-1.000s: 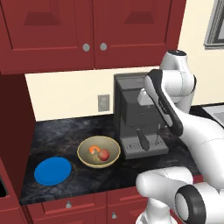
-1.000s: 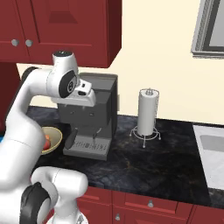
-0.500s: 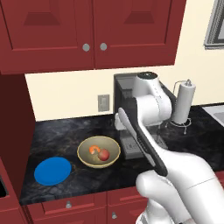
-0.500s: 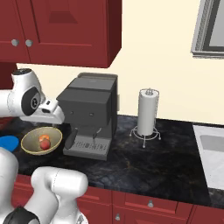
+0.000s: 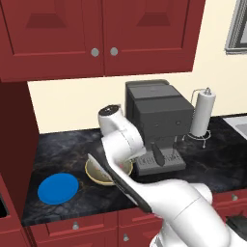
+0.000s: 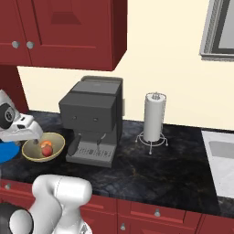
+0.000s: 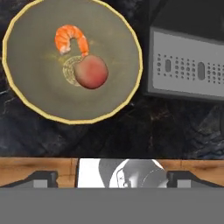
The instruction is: Remove the peach from the bowl and place it on the small plate. Then place the bowl with only the shrimp in the microwave, close the door, and press the start button to microwave the shrimp.
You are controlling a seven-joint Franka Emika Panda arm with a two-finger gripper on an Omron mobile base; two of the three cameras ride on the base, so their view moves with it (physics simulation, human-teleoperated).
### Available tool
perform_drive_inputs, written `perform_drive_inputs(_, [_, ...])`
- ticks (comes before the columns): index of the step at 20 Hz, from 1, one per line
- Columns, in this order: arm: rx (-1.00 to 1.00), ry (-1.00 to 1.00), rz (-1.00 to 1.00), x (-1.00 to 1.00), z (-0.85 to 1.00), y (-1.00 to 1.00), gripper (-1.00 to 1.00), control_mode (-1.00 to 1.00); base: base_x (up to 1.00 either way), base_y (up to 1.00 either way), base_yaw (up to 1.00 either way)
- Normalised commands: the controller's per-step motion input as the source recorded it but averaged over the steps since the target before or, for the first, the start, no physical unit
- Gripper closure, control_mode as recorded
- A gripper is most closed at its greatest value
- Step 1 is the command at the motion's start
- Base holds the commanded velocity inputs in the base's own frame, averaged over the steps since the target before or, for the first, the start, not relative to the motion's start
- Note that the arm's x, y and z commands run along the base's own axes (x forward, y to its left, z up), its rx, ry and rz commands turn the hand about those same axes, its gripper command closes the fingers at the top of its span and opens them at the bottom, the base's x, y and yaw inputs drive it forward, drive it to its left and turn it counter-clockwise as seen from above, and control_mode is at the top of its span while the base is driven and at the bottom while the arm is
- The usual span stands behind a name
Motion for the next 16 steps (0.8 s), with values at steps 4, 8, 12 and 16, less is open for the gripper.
perform_drive_inputs(4, [-0.21, 0.16, 0.00, 0.38, -0.61, 0.40, -1.00, -1.00, 0.00, 0.00, 0.00])
perform_drive_inputs(8, [-0.06, 0.09, 0.00, 0.54, -0.37, 0.04, -1.00, -1.00, 0.00, 0.00, 0.00])
perform_drive_inputs(12, [0.00, 0.05, 0.00, 0.60, -0.32, 0.00, -1.00, -1.00, 0.00, 0.00, 0.00])
perform_drive_inputs(16, [0.03, -0.03, 0.01, 0.43, -0.43, 0.00, -1.00, -1.00, 0.00, 0.00, 0.00])
